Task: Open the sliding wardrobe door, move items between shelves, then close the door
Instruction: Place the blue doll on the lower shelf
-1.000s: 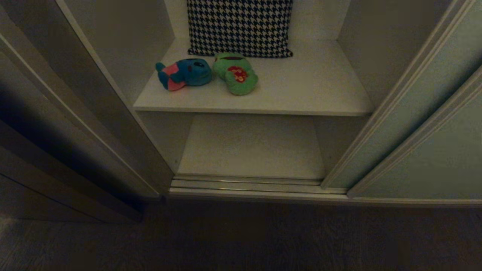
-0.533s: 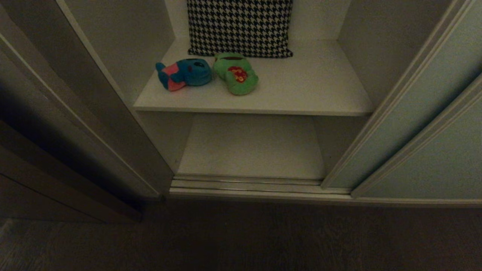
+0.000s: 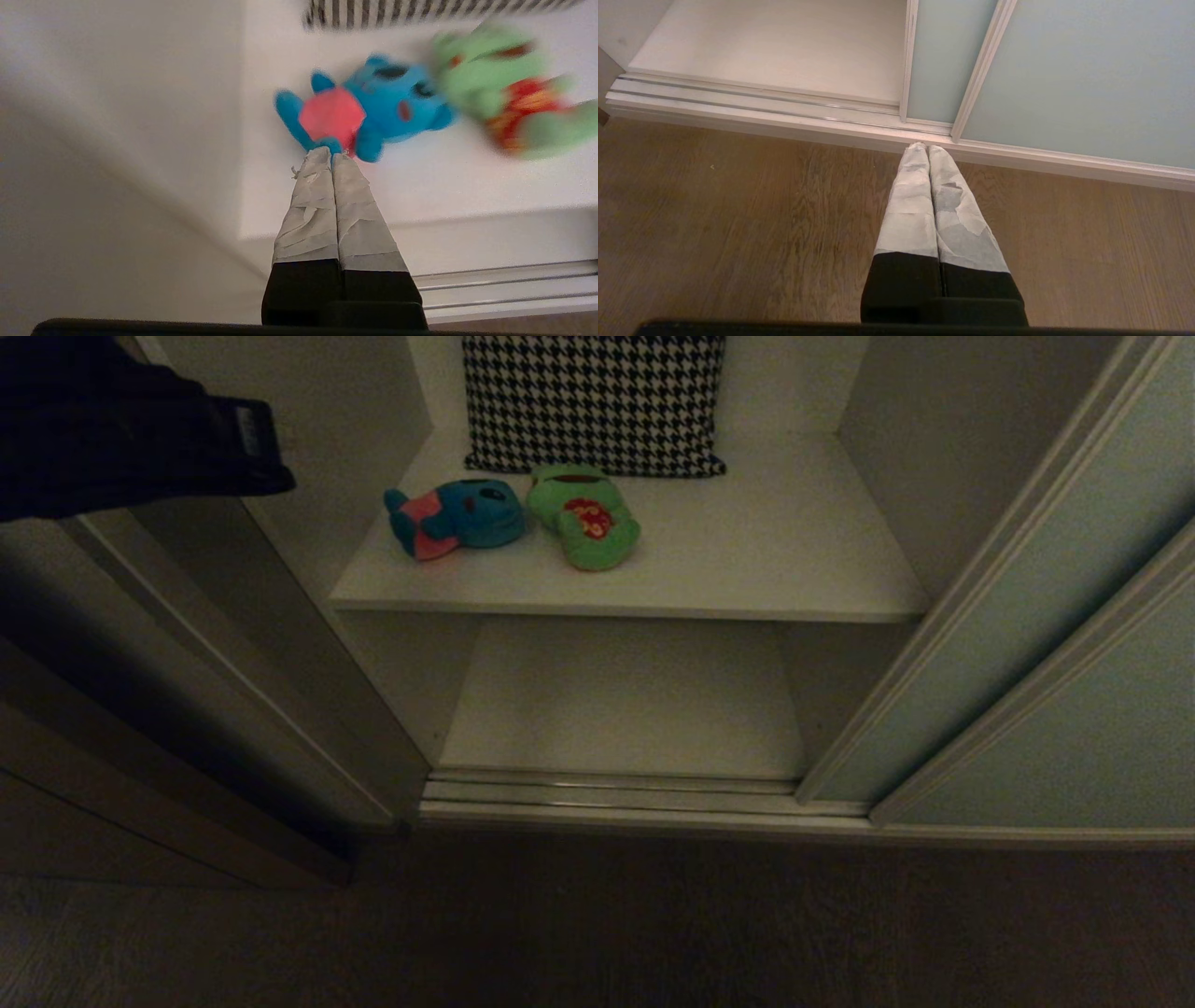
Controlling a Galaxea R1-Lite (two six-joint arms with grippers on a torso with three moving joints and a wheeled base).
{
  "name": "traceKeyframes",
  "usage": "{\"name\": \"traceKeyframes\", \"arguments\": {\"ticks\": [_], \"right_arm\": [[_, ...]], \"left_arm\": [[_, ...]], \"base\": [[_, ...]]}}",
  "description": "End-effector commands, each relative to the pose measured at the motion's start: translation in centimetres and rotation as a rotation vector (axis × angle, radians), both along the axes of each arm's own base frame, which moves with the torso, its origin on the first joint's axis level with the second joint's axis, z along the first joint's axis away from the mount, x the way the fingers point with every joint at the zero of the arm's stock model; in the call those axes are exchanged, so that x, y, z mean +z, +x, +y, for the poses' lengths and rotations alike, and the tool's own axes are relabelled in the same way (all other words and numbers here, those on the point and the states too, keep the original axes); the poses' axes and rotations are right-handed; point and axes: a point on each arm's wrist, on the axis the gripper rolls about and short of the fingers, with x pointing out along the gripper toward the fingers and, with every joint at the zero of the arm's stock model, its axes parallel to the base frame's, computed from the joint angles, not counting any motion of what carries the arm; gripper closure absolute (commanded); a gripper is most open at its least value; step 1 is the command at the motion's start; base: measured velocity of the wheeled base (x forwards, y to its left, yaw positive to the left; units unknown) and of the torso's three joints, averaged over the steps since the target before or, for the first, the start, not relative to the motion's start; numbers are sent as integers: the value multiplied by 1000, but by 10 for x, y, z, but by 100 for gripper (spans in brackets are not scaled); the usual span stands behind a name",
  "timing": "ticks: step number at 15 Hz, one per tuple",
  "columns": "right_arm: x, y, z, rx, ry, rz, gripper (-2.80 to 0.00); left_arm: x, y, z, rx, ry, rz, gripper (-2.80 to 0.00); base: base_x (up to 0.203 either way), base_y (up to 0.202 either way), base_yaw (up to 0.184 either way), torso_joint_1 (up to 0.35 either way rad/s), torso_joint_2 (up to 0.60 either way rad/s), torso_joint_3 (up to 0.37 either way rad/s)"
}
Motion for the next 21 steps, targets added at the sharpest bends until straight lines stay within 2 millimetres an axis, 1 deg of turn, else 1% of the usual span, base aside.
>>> {"name": "traceKeyframes", "arguments": {"ticks": [1, 3, 4, 7, 9, 11, 12, 14, 16, 17, 20, 21], "right_arm": [[0, 0, 0, 1, 0, 0, 0], [0, 0, 0, 1, 0, 0, 0], [0, 0, 0, 1, 0, 0, 0], [0, 0, 0, 1, 0, 0, 0], [0, 0, 0, 1, 0, 0, 0], [0, 0, 0, 1, 0, 0, 0], [0, 0, 0, 1, 0, 0, 0], [0, 0, 0, 1, 0, 0, 0], [0, 0, 0, 1, 0, 0, 0], [0, 0, 0, 1, 0, 0, 0], [0, 0, 0, 1, 0, 0, 0], [0, 0, 0, 1, 0, 0, 0]], "left_arm": [[-55, 78, -6, -12, -8, 135, 0], [-69, 103, -12, -25, -86, 158, 0], [-74, 112, -15, -30, -133, 165, 0], [-83, 128, -23, -49, -148, 163, 0], [-87, 132, -29, -61, -117, 152, 0], [-85, 135, -30, -66, -94, 95, 0], [-83, 136, -32, -70, -81, 58, 0], [-84, 142, -33, -65, 8, -13, 0], [-81, 145, -33, -56, 53, -116, 0], [-76, 144, -33, -51, 52, -165, 0], [-64, 135, -35, -22, 41, -189, 0], [-60, 129, -36, -24, 40, -188, -75]], "base": [[0, 0, 0, 0, 0, 0], [0, 0, 0, 0, 0, 0], [0, 0, 0, 0, 0, 0], [0, 0, 0, 0, 0, 0], [0, 0, 0, 0, 0, 0], [0, 0, 0, 0, 0, 0], [0, 0, 0, 0, 0, 0], [0, 0, 0, 0, 0, 0], [0, 0, 0, 0, 0, 0], [0, 0, 0, 0, 0, 0], [0, 0, 0, 0, 0, 0], [0, 0, 0, 0, 0, 0]]}}
